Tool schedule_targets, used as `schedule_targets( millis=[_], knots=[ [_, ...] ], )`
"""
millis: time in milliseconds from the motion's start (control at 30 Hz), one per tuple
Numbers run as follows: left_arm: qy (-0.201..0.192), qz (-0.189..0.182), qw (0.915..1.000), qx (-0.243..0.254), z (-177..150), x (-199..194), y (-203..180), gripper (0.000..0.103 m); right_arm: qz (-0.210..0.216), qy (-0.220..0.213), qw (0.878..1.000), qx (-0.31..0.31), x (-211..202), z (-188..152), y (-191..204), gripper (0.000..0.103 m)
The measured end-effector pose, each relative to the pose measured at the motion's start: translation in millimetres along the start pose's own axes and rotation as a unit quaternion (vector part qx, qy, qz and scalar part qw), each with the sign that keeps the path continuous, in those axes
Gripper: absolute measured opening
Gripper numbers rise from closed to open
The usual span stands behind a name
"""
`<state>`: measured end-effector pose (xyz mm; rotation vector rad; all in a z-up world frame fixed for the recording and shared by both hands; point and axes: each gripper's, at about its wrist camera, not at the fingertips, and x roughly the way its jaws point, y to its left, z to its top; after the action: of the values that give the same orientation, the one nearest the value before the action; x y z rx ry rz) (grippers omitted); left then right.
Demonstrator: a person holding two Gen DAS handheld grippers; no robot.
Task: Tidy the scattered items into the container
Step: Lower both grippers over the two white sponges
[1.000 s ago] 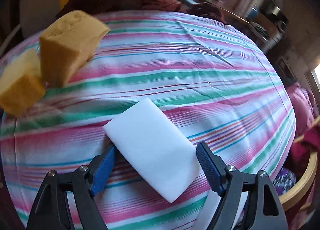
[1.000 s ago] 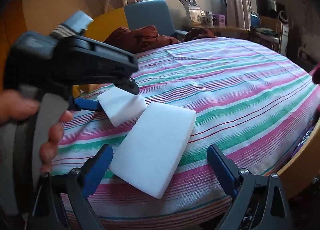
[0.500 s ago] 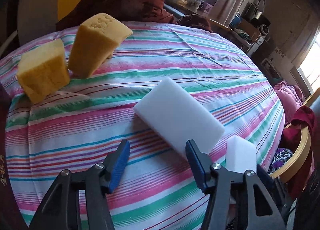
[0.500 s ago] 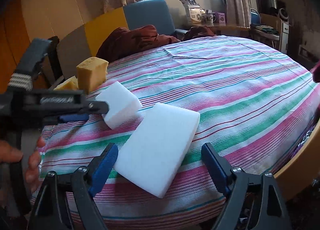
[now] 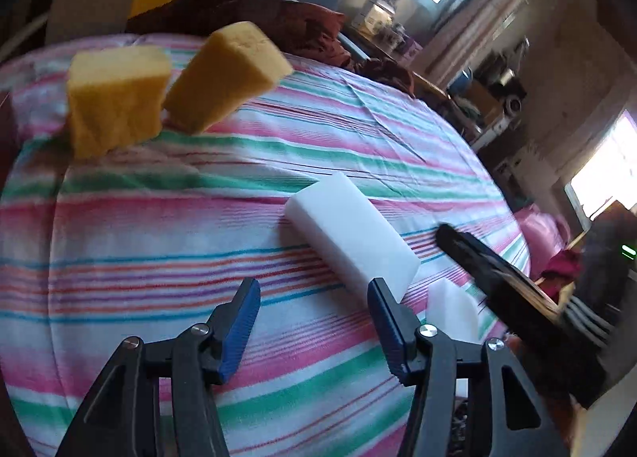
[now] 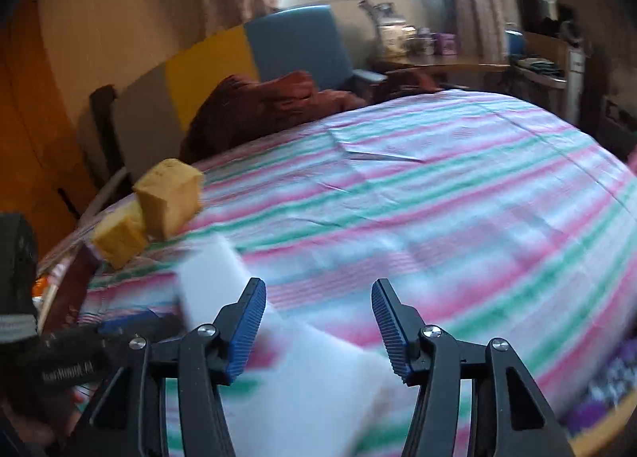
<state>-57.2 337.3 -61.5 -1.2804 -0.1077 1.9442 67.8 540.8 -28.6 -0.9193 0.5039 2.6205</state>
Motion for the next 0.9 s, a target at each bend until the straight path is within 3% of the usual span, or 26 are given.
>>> schedule_targets(
  millis=[200, 333, 400, 467, 533, 600, 733, 833, 900],
  knots=[
    [-0.006, 0.015, 0.9999, -0.002, -10, -19, 11, 0.057, -0.083, 0.057, 0.992, -0.072, 49, 19, 21, 0.057],
    [-0.031, 0.022, 0.9991, -0.019, -12, -36, 23, 0.057, -0.071, 0.091, 0.986, -0.121, 51, 7, 39, 0.054],
    [-0.054, 0.031, 0.9976, -0.029, -13, -48, 28, 0.057, -0.037, 0.091, 0.986, -0.131, 35, -2, 49, 0.056],
    [-0.066, 0.030, 0.9965, -0.041, -12, -56, 33, 0.058, 0.044, 0.104, 0.986, -0.126, 17, -17, 62, 0.056],
    [-0.074, 0.039, 0.9957, -0.040, -12, -61, 34, 0.061, 0.094, 0.112, 0.981, -0.125, 4, -34, 73, 0.059],
    [-0.067, 0.039, 0.9967, -0.024, -12, -60, 29, 0.061, 0.107, 0.100, 0.982, -0.118, -10, -46, 78, 0.065],
    [-0.040, 0.045, 0.9967, 0.055, -15, -47, 6, 0.063, 0.078, 0.036, 0.995, -0.056, -43, -59, 56, 0.073],
    [-0.024, 0.046, 0.9914, 0.120, -23, -42, -12, 0.065, 0.038, 0.004, 0.999, 0.019, -63, -64, 28, 0.083],
    [-0.015, 0.050, 0.9855, 0.161, -27, -39, -24, 0.065, 0.007, -0.011, 0.999, 0.037, -73, -68, 15, 0.093]
  ],
)
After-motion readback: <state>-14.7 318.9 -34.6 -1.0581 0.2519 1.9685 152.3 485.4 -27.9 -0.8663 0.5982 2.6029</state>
